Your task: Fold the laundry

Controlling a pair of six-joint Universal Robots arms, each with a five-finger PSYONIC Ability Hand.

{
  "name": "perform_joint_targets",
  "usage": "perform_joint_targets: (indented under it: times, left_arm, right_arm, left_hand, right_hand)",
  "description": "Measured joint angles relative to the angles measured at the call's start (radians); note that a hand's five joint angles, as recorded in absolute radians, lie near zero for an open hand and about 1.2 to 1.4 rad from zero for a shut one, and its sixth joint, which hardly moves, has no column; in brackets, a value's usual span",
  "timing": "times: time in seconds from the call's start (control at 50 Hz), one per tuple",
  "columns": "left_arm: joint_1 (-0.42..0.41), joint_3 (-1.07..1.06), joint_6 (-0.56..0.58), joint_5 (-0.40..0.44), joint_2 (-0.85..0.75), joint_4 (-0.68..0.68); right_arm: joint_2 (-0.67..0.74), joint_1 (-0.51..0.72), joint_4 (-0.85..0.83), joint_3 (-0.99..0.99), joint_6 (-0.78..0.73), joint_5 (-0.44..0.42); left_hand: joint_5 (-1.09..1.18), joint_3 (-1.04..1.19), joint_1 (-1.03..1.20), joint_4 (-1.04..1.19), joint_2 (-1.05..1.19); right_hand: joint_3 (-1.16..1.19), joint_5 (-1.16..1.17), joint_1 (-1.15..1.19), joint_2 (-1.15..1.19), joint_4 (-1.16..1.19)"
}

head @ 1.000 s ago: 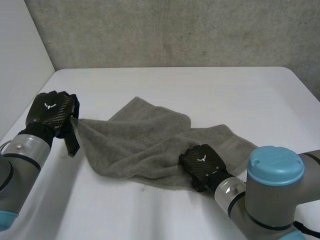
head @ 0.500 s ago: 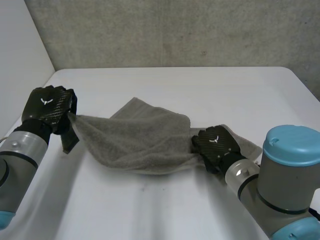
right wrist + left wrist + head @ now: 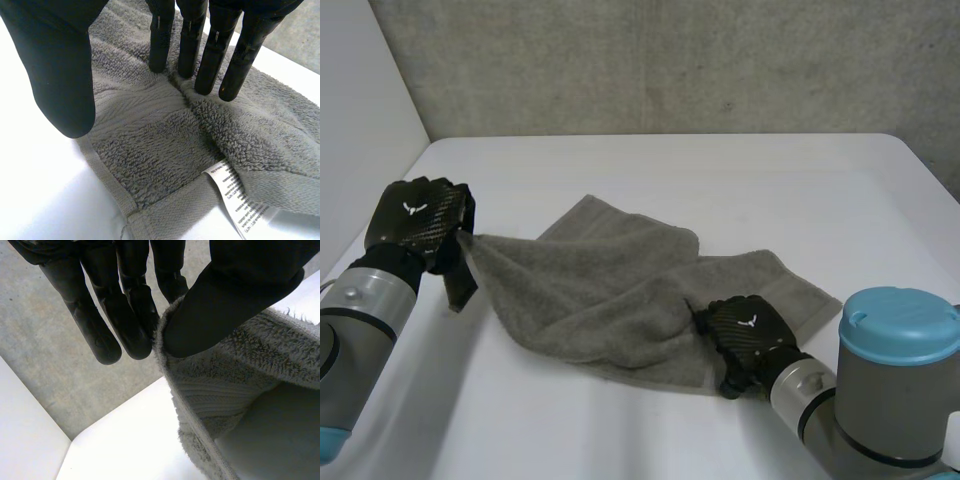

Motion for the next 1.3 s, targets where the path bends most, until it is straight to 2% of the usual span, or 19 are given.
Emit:
perform_joint_targets:
  times: [0.46,0.5,0.52,0.56,0.62,0.92,0.98,1.1,1.12,1.14,1.22,1.3]
  left_arm:
    - [0.001,-0.002,0.000,0.000,-0.003,0.002]
    - [0.000,-0.003,0.000,0.000,-0.004,0.002]
    - [0.000,-0.003,0.000,0.000,-0.004,0.002]
    - [0.000,-0.003,0.000,0.000,-0.004,0.002]
    - [0.000,-0.003,0.000,0.000,-0.004,0.002]
    - [0.000,-0.003,0.000,-0.001,0.005,0.000]
    - [0.000,-0.003,0.002,-0.001,0.012,-0.003]
    - [-0.001,0.009,0.016,-0.002,0.119,-0.067]
    - [-0.001,0.009,0.016,-0.002,0.119,-0.067]
    - [-0.002,0.019,0.020,-0.002,0.162,-0.100]
    - [-0.003,0.050,0.032,-0.001,0.249,-0.195]
    - [-0.003,0.103,0.098,-0.001,0.319,-0.382]
  right_arm:
    - [0.059,0.004,-0.083,-0.009,-0.022,0.006]
    - [0.066,0.004,-0.093,-0.012,-0.029,0.006]
    - [0.069,0.004,-0.099,-0.013,-0.037,0.006]
    - [0.071,0.004,-0.104,-0.014,-0.045,0.007]
    - [0.071,0.001,-0.117,-0.017,-0.061,0.008]
    - [0.006,-0.018,-0.080,-0.053,-0.072,0.006]
    - [-0.026,-0.031,-0.018,-0.068,-0.086,0.001]
    - [-0.202,-0.114,0.307,-0.190,-0.203,-0.026]
    - [-0.202,-0.114,0.307,-0.190,-0.203,-0.026]
    - [-0.238,-0.137,0.401,-0.233,-0.248,-0.038]
    - [-0.287,-0.187,0.597,-0.324,-0.350,-0.068]
    - [-0.306,-0.251,0.812,-0.407,-0.486,-0.094]
  left_hand:
    - [0.000,0.000,0.000,0.000,0.000]
    - [0.000,0.000,0.000,0.000,0.000]
    - [0.000,0.000,0.000,0.000,0.000]
    - [0.000,0.000,0.000,0.000,0.000]
    - [0.000,0.000,0.000,0.000,0.000]
    - [0.000,0.000,0.000,0.000,0.000]
    - [0.000,0.000,0.000,0.000,0.000]
    - [0.000,0.001,0.000,0.000,0.000]
    - [0.000,0.001,0.000,0.000,0.000]
    - [0.000,0.001,0.000,0.000,0.000]
    - [0.000,0.001,0.000,0.000,0.001]
    - [0.000,0.001,0.000,0.000,0.001]
  right_hand:
    - [0.134,0.114,0.122,0.151,0.133]
    - [0.202,0.171,0.178,0.224,0.194]
    - [0.375,0.353,0.332,0.406,0.377]
    - [0.520,0.499,0.454,0.549,0.524]
    - [0.636,0.609,0.516,0.657,0.644]
    - [0.649,0.620,0.515,0.662,0.660]
    - [0.649,0.620,0.515,0.662,0.660]
    - [0.649,0.622,0.515,0.662,0.661]
    - [0.649,0.622,0.515,0.662,0.661]
    - [0.649,0.623,0.515,0.662,0.661]
    - [0.649,0.625,0.515,0.662,0.663]
    - [0.649,0.626,0.515,0.662,0.663]
